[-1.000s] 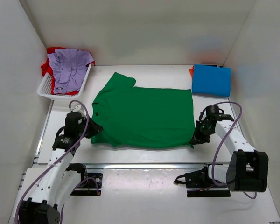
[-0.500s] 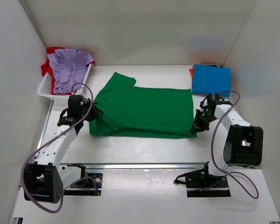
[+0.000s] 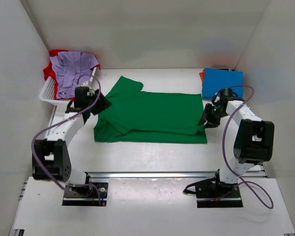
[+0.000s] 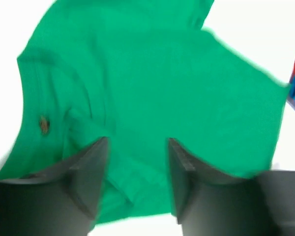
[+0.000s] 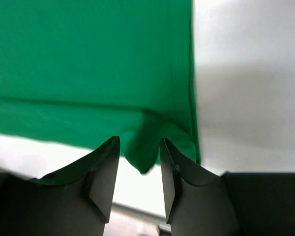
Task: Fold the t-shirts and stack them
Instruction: Fold the flattened tshirt in 1/3 of the way
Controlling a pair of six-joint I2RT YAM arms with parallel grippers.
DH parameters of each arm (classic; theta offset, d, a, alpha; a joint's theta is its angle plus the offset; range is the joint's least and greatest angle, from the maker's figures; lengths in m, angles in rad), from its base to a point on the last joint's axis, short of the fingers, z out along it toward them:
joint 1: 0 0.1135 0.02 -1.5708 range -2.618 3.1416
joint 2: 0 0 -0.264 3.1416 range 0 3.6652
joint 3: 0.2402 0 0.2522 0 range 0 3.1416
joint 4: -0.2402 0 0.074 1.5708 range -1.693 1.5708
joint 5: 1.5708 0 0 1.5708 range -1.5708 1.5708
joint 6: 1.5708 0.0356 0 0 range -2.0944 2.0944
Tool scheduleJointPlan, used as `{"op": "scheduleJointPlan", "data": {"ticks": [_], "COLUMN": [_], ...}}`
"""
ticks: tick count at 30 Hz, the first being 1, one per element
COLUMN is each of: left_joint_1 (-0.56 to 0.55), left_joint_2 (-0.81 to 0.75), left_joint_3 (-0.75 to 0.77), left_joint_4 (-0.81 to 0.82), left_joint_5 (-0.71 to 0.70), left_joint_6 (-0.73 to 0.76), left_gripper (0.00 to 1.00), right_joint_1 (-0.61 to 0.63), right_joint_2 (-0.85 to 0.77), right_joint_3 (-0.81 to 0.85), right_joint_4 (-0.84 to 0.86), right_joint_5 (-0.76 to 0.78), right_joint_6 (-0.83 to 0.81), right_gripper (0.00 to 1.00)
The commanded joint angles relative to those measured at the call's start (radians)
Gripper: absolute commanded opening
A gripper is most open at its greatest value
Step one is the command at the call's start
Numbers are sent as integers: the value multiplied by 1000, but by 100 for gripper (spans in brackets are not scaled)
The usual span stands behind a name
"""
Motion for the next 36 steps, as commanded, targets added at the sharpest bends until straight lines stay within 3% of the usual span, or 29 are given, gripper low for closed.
{"op": "scheduleJointPlan", "data": {"ticks": [1,6,8,9,10,12,13,17,24,29,36], "left_joint_1": [29,28,29,27,20,-3,-12,-22,-31,-43,-43], "left_joint_2": [53,73,33,22,-1,-44,-67,-133,-145,-121,-116], "left_joint_3": [157,146,78,63,24,-20,-64,-180,-238,-260,-266], "left_joint_4": [76,56,50,30,-2,-33,-41,-33,-39,-24,-25], "left_joint_5": [7,1,7,17,7,-2,-15,7,-8,0,0], "left_joint_6": [-9,-18,-18,-12,-4,17,24,14,22,21,14], "left_gripper": [67,72,66,60,52,45,43,42,42,41,42], "right_joint_1": [-18,-2,11,18,31,50,66,103,184,207,149], "right_joint_2": [-49,-129,-153,-179,-184,-187,-181,-229,-286,-198,-80], "right_joint_3": [33,-34,-62,-76,-73,-68,-70,-146,-231,-220,-116], "right_joint_4": [145,219,236,231,212,161,124,109,130,194,265], "right_joint_5": [39,134,188,188,192,215,234,246,209,188,235], "right_joint_6": [80,123,110,96,87,56,48,48,85,91,54], "right_gripper": [37,39,39,34,22,4,0,0,0,0,0]}}
